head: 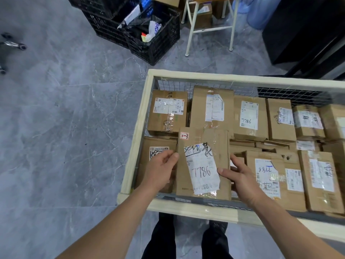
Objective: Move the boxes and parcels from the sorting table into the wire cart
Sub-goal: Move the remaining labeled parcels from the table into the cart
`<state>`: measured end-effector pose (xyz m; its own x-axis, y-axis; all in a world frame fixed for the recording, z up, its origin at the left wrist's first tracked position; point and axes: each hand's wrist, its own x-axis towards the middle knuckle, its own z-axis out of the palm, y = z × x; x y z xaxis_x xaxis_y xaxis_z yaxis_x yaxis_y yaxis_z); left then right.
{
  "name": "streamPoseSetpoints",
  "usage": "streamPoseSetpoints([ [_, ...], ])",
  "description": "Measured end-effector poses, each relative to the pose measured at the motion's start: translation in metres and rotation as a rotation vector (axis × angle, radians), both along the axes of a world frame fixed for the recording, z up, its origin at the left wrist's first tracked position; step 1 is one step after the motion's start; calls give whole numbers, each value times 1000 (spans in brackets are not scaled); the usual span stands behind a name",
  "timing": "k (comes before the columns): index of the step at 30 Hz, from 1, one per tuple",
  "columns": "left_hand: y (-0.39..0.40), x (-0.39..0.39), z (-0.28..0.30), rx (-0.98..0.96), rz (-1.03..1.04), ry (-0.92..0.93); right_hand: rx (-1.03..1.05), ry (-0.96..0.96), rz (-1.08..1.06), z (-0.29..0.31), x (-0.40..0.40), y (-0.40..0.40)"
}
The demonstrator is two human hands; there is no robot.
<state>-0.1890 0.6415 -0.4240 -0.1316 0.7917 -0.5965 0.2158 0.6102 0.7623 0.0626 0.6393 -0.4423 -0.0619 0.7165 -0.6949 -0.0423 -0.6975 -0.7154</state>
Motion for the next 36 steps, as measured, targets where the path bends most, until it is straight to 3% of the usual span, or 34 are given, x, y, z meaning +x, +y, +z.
streamPoseSetpoints([
  [2,-3,-1,2,-7,48,-78,-12,3,0,0,-8,1],
  [6,-8,-7,0,10,73,-63,-31,-3,53,2,-21,1],
  [14,-16,-2,-13,-55,23,46,-80,-242,90,-21,-28,-7],
  [24,-11,20,-30,-46,-121,139,17,-520,121,-32,-15,-9],
  [36,0,20,-63,-193,-431,414,33,-652,367,-36,-29,-10],
])
